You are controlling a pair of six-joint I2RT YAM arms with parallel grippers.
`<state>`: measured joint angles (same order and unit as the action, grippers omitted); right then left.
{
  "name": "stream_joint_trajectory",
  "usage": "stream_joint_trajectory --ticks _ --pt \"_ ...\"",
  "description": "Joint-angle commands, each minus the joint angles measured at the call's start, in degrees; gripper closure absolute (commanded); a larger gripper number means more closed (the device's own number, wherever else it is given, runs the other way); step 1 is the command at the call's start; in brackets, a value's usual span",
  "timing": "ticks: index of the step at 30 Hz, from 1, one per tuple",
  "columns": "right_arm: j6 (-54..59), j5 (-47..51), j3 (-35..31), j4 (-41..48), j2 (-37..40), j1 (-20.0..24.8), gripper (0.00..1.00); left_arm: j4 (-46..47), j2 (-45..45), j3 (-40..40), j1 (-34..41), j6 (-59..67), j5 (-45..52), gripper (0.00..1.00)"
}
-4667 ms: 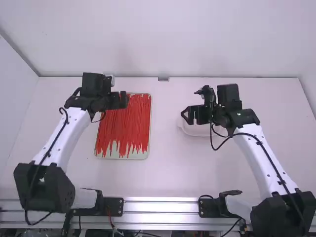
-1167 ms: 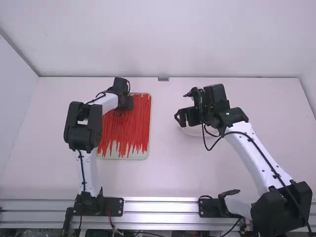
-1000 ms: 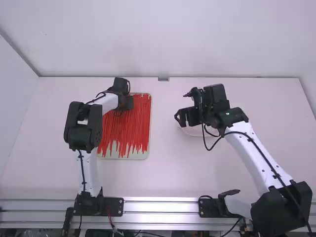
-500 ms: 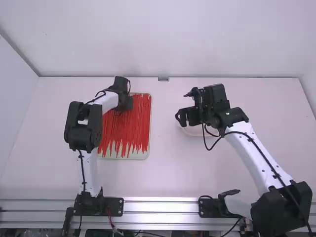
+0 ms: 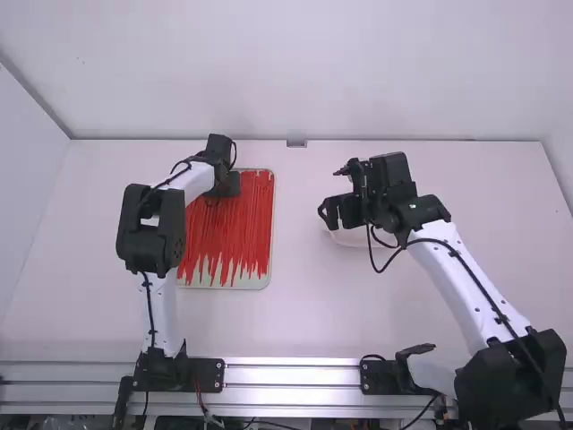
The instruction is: Fasten the cable tie
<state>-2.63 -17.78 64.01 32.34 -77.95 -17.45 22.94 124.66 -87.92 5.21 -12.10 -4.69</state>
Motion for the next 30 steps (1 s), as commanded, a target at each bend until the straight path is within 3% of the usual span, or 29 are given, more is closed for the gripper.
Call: stream_joint_trajectory --ticks 1,30 --pt "-0.1 0.0 1.8 0.0 -0.4 0.2 0.01 0.1 0.2 -0.8 0.8 0.0 1.2 0.76" --pt "-0.1 0.0 1.8 1.1 -0.4 0.2 0.01 -0.9 0.2 3.1 0.8 -0.1 2.3 0.82"
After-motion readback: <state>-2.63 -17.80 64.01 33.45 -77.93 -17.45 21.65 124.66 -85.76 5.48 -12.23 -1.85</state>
